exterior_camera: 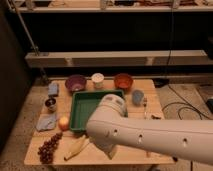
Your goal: Place banana in table surface
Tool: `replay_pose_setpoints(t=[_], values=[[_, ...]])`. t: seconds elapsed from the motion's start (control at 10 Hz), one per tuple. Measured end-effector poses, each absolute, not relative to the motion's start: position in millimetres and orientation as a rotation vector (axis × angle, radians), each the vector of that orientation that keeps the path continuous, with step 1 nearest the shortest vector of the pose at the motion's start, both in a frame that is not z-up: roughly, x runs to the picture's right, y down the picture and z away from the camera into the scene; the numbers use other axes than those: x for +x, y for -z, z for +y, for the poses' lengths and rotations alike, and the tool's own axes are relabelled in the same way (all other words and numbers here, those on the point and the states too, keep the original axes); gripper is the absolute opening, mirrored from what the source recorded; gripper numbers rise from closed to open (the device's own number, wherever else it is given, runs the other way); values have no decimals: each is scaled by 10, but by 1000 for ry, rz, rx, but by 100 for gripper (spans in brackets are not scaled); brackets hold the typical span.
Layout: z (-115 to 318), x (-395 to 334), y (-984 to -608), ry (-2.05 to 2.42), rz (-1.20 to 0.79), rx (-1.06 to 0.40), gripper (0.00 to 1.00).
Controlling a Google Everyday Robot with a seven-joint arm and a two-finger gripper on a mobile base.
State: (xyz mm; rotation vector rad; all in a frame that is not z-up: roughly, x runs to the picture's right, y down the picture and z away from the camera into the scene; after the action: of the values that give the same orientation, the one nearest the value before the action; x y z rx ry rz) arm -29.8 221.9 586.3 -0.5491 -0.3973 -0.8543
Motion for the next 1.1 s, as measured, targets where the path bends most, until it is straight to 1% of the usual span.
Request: replay_pose_setpoints(t=[0.3,0.4,0.6,0.8,1.1], values=[[2141,-884,-6006,952,-461,-543,65],[2160,-1193,-6108,997,-483,-547,65],[2263,-1637,-6358,1050,-529,-561,65],[2481,-1990,-6691,1110,-588,-589,65],[2625,-2120,-6830,1161,-606,-630,65]])
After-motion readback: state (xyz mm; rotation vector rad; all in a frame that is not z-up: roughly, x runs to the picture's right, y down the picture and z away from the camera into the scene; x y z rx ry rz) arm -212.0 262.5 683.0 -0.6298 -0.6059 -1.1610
